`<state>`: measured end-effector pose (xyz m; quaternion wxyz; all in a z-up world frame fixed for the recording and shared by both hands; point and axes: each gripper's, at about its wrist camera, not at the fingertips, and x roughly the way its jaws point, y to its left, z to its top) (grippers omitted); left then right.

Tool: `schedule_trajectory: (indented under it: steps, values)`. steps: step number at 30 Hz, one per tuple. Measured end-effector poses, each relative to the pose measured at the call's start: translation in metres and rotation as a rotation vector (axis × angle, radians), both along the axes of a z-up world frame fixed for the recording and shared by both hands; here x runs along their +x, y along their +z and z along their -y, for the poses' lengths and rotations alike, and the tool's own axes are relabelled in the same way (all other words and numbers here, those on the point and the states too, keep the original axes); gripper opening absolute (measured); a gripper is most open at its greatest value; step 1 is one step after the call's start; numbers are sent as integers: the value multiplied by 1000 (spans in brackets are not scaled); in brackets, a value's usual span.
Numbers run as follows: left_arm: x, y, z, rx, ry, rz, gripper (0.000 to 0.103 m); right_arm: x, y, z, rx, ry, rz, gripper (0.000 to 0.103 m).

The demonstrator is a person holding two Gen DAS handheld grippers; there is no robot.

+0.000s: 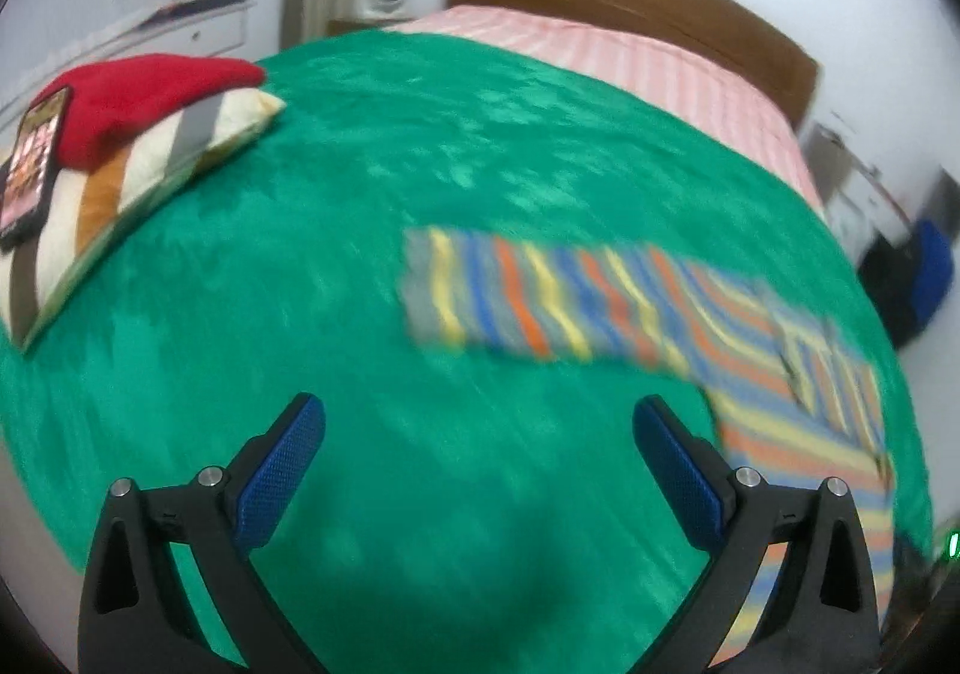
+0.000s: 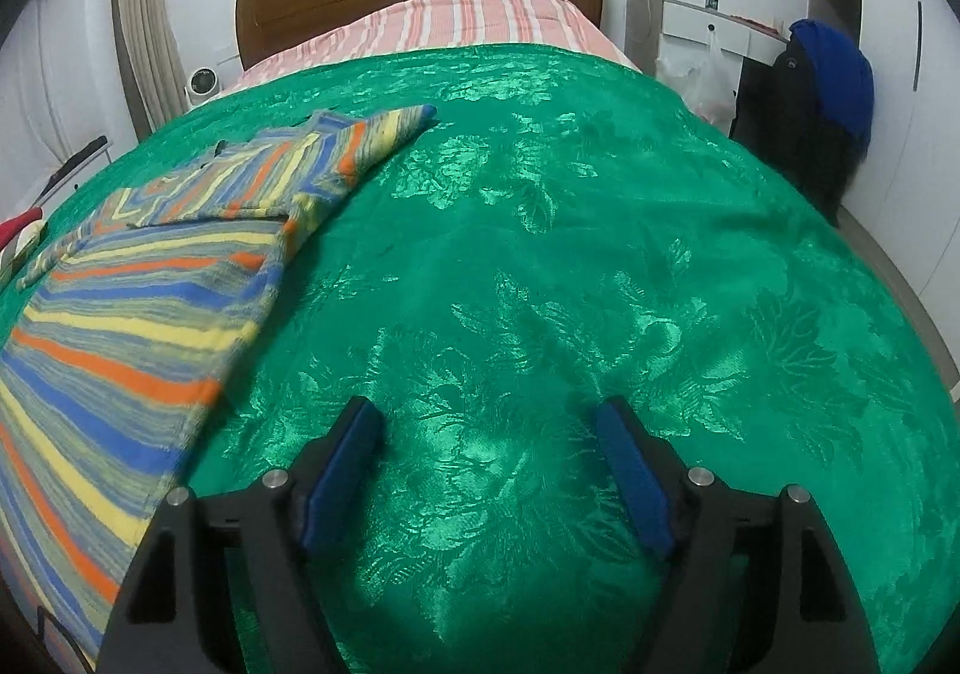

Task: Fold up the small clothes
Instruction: 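Open the right tool and move it away from the sweater, then grasp the sleeve cuff with the left tool and fold it over, then open the left tool and release the sleeve onto the sweater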

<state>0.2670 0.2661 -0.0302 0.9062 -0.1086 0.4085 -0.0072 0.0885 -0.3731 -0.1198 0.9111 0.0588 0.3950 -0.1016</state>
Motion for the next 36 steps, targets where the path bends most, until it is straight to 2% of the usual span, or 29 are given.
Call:
schedule_trajectory:
  steps: [5, 7, 8, 10, 11, 13, 15, 17, 20, 23, 26, 28, 29, 30, 31, 32, 34, 36]
  values:
    - [92, -43, -20, 23, 64, -132, 100, -1, -1, 0, -2, 0, 8, 76]
    - [107, -59, -16, 7, 72, -156, 89, -1, -1, 0, -3, 0, 7, 76]
    - [113, -67, -13, -10, 71, -168, 71, -1, -1, 0, -3, 0, 7, 76]
    - [118, -74, -1, 37, 74, -157, 19, -1, -1, 0, -3, 0, 7, 76]
    - [121, -73, 5, 52, 66, -159, 3, -1, -1, 0, -4, 0, 7, 76]
    - [119, -59, 13, 68, 73, -135, 3, -1, -1, 0, -3, 0, 8, 76]
    - [116, -28, 32, 82, 18, -74, 3, -1, -1, 0, -2, 0, 8, 76]
    - [108, 9, 64, 127, -71, -3, 3, -1, -1, 0, -4, 0, 7, 76]
    - [93, 68, 139, 135, -248, 94, 3, -1, -1, 1, -5, 0, 8, 76]
    - [82, 95, 212, 132, -390, 144, 3, -2, -1, 1, -9, 0, 6, 76]
    - [74, 93, 287, 112, -509, 157, 3, -2, 0, 1, -11, -1, 5, 76]
    - [69, 74, 333, 110, -576, 136, 8, -2, -1, 1, -11, -1, 6, 76]
    - [71, 58, 356, 107, -616, 87, 23, -2, -1, 1, -10, 0, 6, 76]
    - [74, 39, 377, 116, -648, 13, 54, -2, -1, 1, -10, 0, 6, 76]
    - [75, 27, 386, 125, -651, -20, 65, -2, -1, 1, -10, 0, 6, 76]
    - [73, 17, 390, 118, -643, -16, 69, -2, -1, 1, -10, 0, 6, 76]
    - [72, 13, 381, 83, -626, -9, 72, -2, 0, 1, -10, 0, 6, 76]
    - [79, 14, 357, 46, -574, -7, 74, -2, 0, 1, -9, 0, 7, 76]
